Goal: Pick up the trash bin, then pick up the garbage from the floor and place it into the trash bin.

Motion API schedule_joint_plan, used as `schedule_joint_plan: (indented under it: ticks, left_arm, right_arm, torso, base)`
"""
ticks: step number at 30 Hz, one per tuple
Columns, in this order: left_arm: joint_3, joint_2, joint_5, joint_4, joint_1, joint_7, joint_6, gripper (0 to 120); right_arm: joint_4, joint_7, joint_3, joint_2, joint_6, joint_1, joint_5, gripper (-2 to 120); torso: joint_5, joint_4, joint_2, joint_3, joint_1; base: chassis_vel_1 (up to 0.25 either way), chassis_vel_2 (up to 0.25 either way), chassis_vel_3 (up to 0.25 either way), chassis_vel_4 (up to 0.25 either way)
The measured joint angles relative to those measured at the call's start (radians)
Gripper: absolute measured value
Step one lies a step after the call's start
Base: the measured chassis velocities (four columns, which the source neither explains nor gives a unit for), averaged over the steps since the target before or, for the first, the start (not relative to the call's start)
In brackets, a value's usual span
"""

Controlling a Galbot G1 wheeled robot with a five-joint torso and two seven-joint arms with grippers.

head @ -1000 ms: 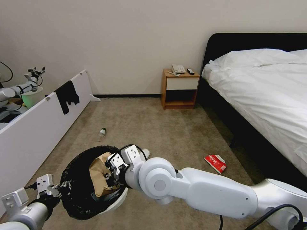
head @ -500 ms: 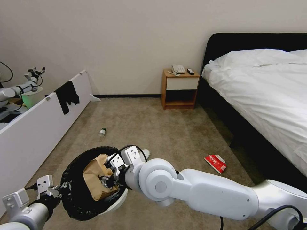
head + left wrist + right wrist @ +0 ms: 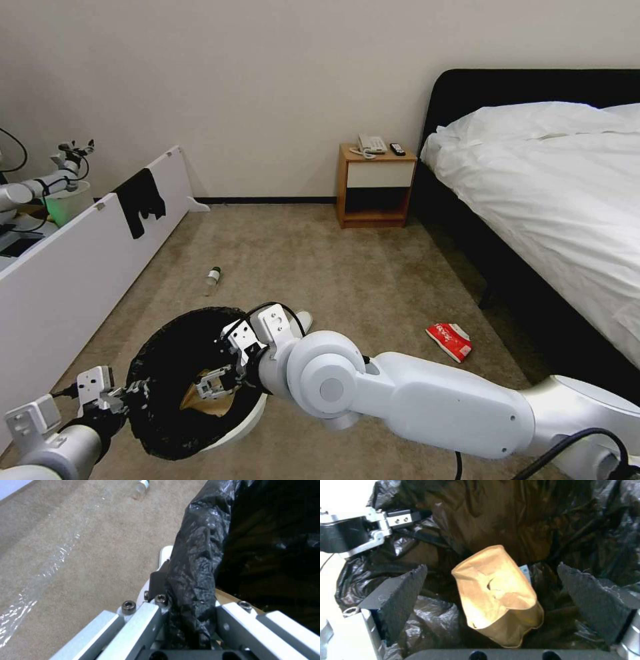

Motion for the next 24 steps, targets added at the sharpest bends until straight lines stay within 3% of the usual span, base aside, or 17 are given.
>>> schedule_joint_plan:
  ticks: [10, 13, 17, 19, 21, 24]
  left_arm:
    - [0.001, -0.002, 0.01, 0.011, -0.002, 0.006, 0.0, 2]
    - [0.001, -0.002, 0.014, 0.021, -0.006, 0.006, 0.0, 2]
    - [-0.001, 0.001, 0.02, 0.033, -0.009, 0.007, 0.0, 2]
    - [-0.003, 0.002, 0.028, 0.04, -0.01, 0.009, 0.0, 2]
    - [-0.004, 0.002, 0.029, 0.042, -0.009, 0.009, 0.0, 2]
    - [-0.01, 0.002, 0.037, 0.047, -0.005, 0.01, 0.0, 2]
  right_arm:
    - [0.036, -0.001, 0.044, -0.016, 0.007, -0.005, -0.022, 100]
    - [0.094, -0.001, 0.1, -0.052, 0.007, 0.001, -0.01, 100]
    - [0.169, -0.003, 0.197, -0.12, 0.007, 0.009, 0.019, 100]
    - [0.221, -0.038, 0.32, -0.201, 0.007, -0.009, 0.018, 100]
    - [0.228, -0.049, 0.347, -0.22, 0.008, -0.017, 0.012, 100]
    - [0.246, -0.129, 0.473, -0.322, 0.054, -0.085, -0.097, 100]
  torso:
    - [0.0, 0.0001, 0.0, 0.0, 0.0]
    - [0.0001, 0.0, 0.0, 0.0, 0.0]
    - [0.0001, 0.0, 0.0, 0.0, 0.0]
    - [0.0002, 0.0001, 0.0, 0.0, 0.0]
    - [0.0002, 0.0, 0.0, 0.0, 0.0]
    - [0.0004, 0.0001, 0.0, 0.0, 0.0]
  base:
    - [0.0, 0.0, 0.0, 0.0]
    - [0.0, 0.0, 0.0, 0.0]
    - [0.0, 0.0, 0.0, 0.0]
    - [0.0, 0.0, 0.0, 0.0]
    - [0.0, 0.0, 0.0, 0.0]
    - [0.0, 0.0, 0.0, 0.0]
